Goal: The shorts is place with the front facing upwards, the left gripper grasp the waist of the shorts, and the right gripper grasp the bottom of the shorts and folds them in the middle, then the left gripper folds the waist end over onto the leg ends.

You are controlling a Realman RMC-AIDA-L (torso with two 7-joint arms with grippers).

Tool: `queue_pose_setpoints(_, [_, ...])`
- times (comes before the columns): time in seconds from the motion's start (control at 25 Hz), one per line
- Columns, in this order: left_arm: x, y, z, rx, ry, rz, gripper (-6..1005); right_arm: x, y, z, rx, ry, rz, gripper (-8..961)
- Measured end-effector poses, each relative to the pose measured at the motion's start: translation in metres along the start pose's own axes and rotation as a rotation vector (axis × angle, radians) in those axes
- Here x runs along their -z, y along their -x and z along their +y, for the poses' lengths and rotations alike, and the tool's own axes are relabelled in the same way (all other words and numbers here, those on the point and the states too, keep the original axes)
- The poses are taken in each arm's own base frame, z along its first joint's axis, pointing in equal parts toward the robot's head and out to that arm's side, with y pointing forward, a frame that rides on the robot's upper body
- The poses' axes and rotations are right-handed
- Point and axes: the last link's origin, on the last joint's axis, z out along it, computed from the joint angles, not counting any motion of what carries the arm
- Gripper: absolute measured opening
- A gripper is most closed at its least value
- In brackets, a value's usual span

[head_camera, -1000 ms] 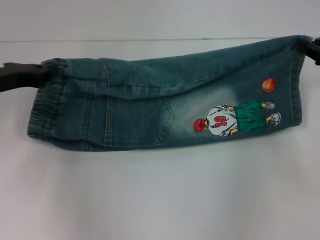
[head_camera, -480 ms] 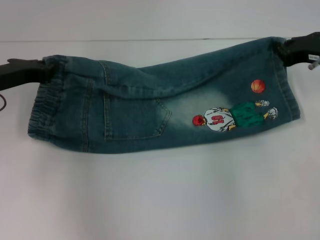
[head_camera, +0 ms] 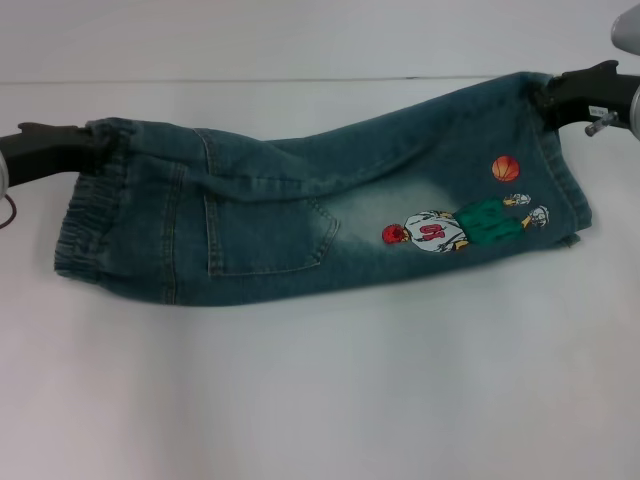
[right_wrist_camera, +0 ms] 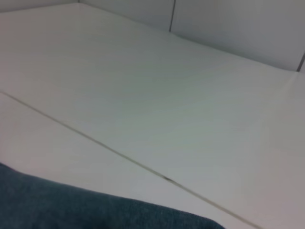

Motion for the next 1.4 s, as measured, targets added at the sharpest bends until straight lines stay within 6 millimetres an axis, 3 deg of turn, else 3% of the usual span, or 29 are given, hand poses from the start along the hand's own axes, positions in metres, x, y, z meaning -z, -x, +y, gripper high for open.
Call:
queue_pose_setpoints(0.48, [-0.006,0.007,0.002,-0.077,-0.009,-0.029,65,-0.001,-0.012,0.002,-0.014,-0.007,0.023,39])
queue_pose_setpoints(0.6, [-0.011,0.013,-0.002,-0.089,-0.028,-0.061,66,0.001,-0.016,0.0,-0.033,-0.017,0.025,157])
queue_pose_setpoints(1.04, [-0.018,0.011,-0.001,-0.158,-0.034,-0.115,440,0.009,-0.028,-0.008,-0.082,-0.056,0.015,469])
queue_pose_setpoints(1.24, [-0.017,0.008,0.0,-0.154,-0.008,-0.13,610,0.016,-0.032,-0.012,-0.094,-0.069,0.001,711])
queue_pose_setpoints(1.4, [-0.015,0.009,-0.001,-0.146,0.008,-0.153,729,0.021,-0.035,-0.014,-0.111,-0.073,-0.013,708])
